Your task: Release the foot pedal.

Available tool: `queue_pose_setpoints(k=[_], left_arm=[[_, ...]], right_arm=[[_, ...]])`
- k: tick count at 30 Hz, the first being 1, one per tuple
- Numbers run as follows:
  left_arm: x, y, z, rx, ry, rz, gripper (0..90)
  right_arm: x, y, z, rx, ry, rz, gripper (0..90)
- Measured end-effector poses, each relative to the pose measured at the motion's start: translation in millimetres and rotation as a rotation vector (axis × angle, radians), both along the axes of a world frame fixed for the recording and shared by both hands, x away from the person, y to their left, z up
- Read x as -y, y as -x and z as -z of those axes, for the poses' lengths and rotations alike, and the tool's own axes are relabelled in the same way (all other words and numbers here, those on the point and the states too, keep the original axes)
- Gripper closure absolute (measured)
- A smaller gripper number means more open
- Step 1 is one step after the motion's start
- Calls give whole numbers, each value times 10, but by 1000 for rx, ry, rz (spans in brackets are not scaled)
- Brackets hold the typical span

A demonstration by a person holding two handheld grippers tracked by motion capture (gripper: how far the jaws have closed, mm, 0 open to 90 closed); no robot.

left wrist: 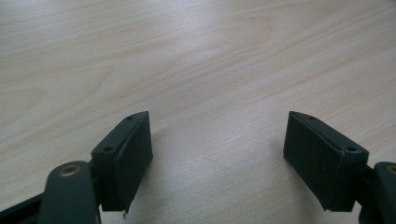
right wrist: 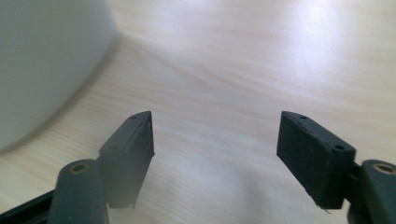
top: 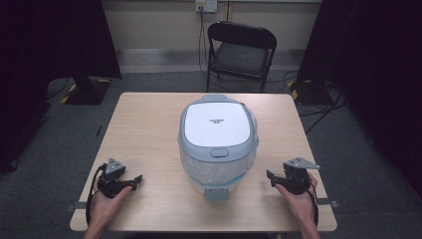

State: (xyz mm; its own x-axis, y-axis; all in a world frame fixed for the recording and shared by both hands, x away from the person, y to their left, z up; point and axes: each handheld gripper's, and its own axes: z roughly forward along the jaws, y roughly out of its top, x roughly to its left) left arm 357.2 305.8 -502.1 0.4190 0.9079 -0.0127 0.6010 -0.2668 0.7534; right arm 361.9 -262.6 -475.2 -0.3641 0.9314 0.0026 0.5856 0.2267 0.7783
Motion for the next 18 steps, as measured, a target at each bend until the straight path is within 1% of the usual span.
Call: queue_pose_setpoints(k=[1, 2, 3, 4, 6, 8, 9, 12, 13, 14, 18], left_arm=[[0, 0, 0, 0, 0, 0, 232], [0, 0, 0, 0, 0, 0, 232], [0, 0, 0, 0, 0, 0, 232], [0, 0, 0, 0, -1, 0, 232], [0, 0, 0, 0, 1, 0, 232], [0, 0, 0, 0, 0, 0, 232], [0, 0, 0, 0, -1, 0, 232], [0, 0, 0, 0, 0, 0, 232], [0, 0, 0, 0, -1, 0, 232], [0, 0, 0, 0, -1, 0, 232], [2, 0, 0, 0, -1, 0, 230]], right_arm=[[0, 0, 0, 0, 0, 0, 246], [25, -11, 21, -23, -4, 14, 219], [46, -21, 43, -33, 7, 25, 208], [63, -27, 66, -43, 27, 50, 201], [88, -41, 116, -65, 43, 65, 181], [93, -48, 167, -79, 68, 85, 187], [96, -50, 206, -81, 57, 95, 174], [100, -38, 216, -75, 51, 95, 170], [104, -35, 225, -68, 45, 102, 160], [115, -26, 248, -51, 38, 100, 148], [113, -26, 248, -51, 38, 101, 148]])
